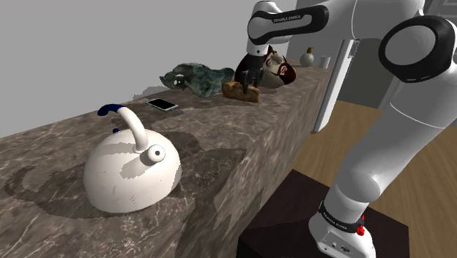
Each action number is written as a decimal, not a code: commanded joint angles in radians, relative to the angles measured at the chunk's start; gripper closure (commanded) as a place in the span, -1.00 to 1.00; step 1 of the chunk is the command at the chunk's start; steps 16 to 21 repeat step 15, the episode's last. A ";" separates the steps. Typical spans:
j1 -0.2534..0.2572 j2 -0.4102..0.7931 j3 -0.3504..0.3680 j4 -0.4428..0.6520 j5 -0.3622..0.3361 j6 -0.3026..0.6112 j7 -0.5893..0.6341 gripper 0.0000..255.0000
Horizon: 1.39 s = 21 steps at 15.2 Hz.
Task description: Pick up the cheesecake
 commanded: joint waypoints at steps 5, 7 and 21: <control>0.001 0.009 0.000 0.087 0.002 -0.078 -0.002 1.00; 0.001 0.013 0.001 0.119 0.003 -0.105 -0.003 1.00; 0.002 0.033 0.000 0.223 0.007 -0.191 -0.006 1.00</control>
